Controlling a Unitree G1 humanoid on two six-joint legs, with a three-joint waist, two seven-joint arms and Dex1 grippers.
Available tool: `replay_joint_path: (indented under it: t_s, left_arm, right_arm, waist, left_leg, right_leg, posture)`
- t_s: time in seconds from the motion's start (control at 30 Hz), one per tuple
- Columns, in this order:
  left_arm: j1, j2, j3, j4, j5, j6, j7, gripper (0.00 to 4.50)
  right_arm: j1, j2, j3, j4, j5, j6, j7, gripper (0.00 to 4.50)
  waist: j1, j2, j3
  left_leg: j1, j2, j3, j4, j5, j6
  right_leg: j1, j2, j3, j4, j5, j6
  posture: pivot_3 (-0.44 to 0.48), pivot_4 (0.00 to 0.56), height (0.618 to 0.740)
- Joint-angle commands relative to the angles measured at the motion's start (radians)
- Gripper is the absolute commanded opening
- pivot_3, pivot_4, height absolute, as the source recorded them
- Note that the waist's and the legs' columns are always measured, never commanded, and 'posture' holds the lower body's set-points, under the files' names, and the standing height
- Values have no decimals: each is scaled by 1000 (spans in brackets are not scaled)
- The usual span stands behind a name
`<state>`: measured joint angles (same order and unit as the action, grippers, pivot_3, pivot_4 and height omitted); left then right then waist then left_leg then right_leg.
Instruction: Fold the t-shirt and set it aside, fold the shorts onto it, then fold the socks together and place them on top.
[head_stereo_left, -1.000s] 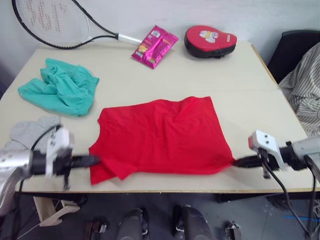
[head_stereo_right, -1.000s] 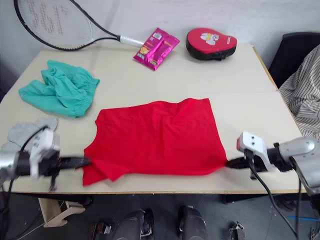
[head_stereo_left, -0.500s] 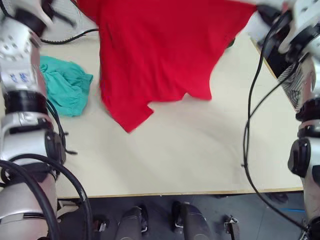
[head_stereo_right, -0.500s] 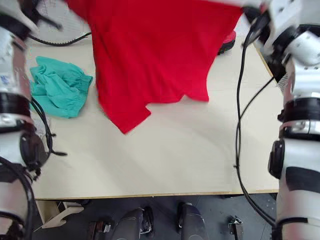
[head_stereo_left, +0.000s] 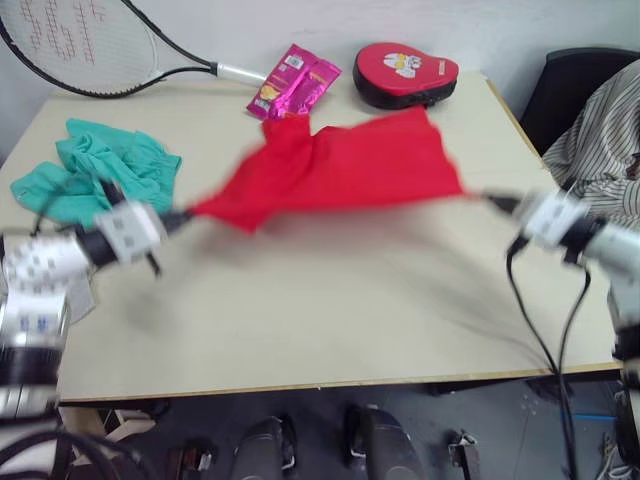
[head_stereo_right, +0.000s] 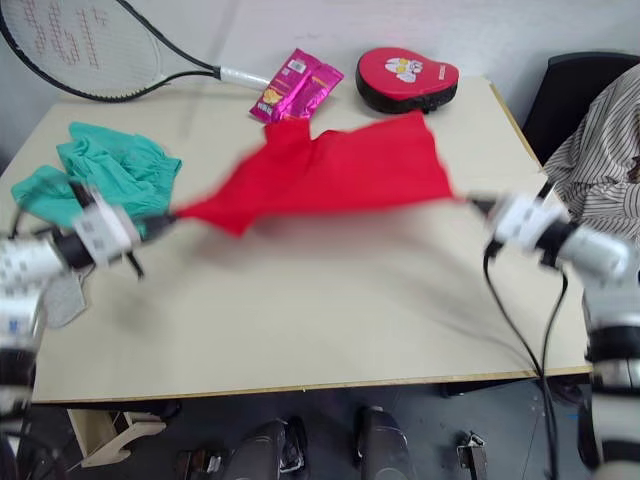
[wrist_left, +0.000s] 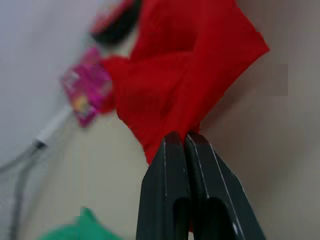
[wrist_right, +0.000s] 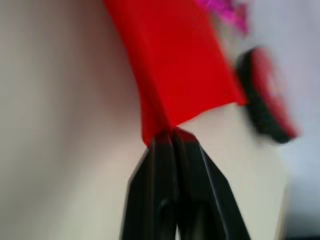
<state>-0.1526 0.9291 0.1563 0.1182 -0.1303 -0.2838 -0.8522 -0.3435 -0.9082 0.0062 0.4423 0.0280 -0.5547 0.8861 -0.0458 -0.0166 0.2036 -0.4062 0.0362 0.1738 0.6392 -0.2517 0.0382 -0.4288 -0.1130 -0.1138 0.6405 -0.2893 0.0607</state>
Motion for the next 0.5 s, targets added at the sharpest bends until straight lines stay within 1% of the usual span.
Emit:
replay_joint_path:
  t_s: [0.03,0.07,0.1,0.13,0.2,0.27,0.33,0.4,0.43,0.5]
  left_arm:
    - [158,55,93,-258,-61,192,-32,13]
    - [207,64,105,-306,-86,272,-42,13]
    - [257,79,113,-343,-95,313,-68,13]
    - [303,97,120,-377,-103,383,-88,13]
    - [367,132,125,-419,-71,440,-107,13]
    - [371,145,132,-447,-72,529,-88,13]
    - [347,138,142,-494,-141,697,-71,13]
    - [328,126,136,-519,-162,740,-72,13]
    - [334,131,126,-531,-171,748,-94,13]
    - [358,171,110,-549,-202,810,-160,13]
  right_arm:
    - [95,-65,-71,-158,102,113,65,0]
    - [123,-77,-74,-181,114,146,87,0]
    - [151,-93,-74,-204,124,189,110,0]
    - [172,-109,-71,-218,129,208,134,0]
    - [225,-148,-65,-257,153,313,189,0]
    - [273,-188,-60,-300,167,401,240,0]
    - [300,-192,-75,-343,191,455,252,0]
    - [305,-182,-84,-385,220,533,246,0]
    - [318,-194,-77,-414,235,581,268,0]
    - [353,-242,-66,-495,299,738,341,0]
  waist:
    - [-1,0,0]
    - [0,1,0]
    - [0,1,0]
    - [0,1,0]
    - [4,1,-1]
    - [18,1,-1]
    - [24,1,-1]
    - [24,0,-1]
    - [23,0,-1]
    - [23,0,-1]
  left_leg:
    - [0,0,0,1,0,0]
    - [1,0,0,3,-2,1]
    - [3,0,0,4,-4,0]
    - [3,1,-1,5,-7,-4]
    - [4,3,-2,5,-8,-5]
    - [4,4,-2,5,-9,-7]
    - [3,5,-3,6,-10,-8]
    - [3,6,-4,6,-10,-9]
    - [2,6,-4,7,-10,-9]
    - [2,6,-4,7,-10,-9]
  right_leg:
    - [0,0,1,-1,0,0]
    - [1,-1,1,-1,0,0]
    - [3,-1,1,-1,1,0]
    - [3,-1,1,0,1,-1]
    - [4,-1,0,-1,2,-4]
    - [3,0,-1,0,0,-7]
    - [2,0,-2,2,-1,-9]
    - [2,1,-3,2,-2,-9]
    - [2,1,-3,2,-2,-9]
    - [2,1,-3,2,-2,-9]
  posture:
    - [0,150,740]
    - [0,150,740]
    - [0,150,740]
    - [0,150,740]
    - [0,150,740]
    - [0,150,740]
    - [0,150,740]
    - [0,150,740]
    - [0,150,740]
    - [0,150,740]
